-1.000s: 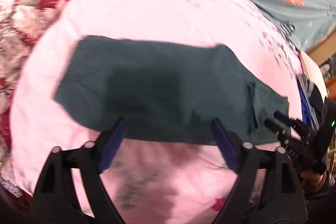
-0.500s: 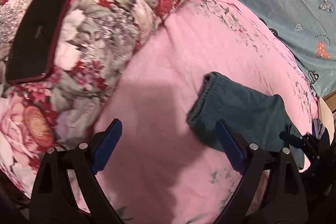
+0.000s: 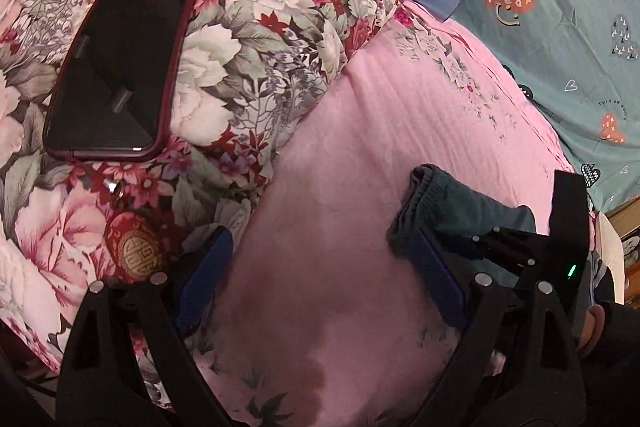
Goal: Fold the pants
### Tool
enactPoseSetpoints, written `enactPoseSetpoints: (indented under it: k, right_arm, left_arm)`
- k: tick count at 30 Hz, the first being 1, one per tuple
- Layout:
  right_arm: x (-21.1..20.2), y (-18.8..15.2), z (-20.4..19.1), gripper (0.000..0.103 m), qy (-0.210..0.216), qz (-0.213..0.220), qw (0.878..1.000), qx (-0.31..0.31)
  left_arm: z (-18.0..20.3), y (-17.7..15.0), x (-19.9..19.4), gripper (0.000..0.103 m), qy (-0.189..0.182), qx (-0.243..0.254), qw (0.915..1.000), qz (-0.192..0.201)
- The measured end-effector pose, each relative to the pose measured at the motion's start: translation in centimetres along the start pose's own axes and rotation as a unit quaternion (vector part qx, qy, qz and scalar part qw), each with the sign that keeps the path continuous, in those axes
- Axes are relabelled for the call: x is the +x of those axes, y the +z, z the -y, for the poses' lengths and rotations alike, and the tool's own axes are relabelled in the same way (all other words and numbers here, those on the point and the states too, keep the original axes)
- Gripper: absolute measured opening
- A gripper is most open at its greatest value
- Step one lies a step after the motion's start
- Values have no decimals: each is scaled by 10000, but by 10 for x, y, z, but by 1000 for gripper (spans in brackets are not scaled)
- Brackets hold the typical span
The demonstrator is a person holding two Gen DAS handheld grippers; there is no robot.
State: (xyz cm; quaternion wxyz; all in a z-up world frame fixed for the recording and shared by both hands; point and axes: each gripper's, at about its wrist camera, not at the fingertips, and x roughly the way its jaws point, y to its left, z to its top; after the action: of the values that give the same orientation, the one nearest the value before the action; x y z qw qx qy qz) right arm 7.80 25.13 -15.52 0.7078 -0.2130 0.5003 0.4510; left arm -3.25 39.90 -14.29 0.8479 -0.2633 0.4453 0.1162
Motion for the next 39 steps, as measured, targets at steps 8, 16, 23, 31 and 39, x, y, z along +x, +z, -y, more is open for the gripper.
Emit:
enactPoseSetpoints:
  k: [8,16,23,31,39]
  right_arm:
    - [-33,-7,51,9,1152,414,9791,1624]
    - [-45,-14,42,9,925,718,9851,1256]
    - [-61,-22,37,9,653,947,9891,920]
    - [-76,-36,22,48,-247,1113,9915,622]
    - [-68,-32,-13,49,-1089,1161,9869,-265]
  left_arm:
    - [24,15,28,90,-651,38,9973,-342]
    - [54,31,82,90,-2186,-577,9651,-1318]
    - [84,32,126,62,-2696,-963,9346,-2110]
    - [95,34,138,18,-2889,-1021,9225,-2346]
    - [98,36,126,18,-3032,-1092,9130,-2500]
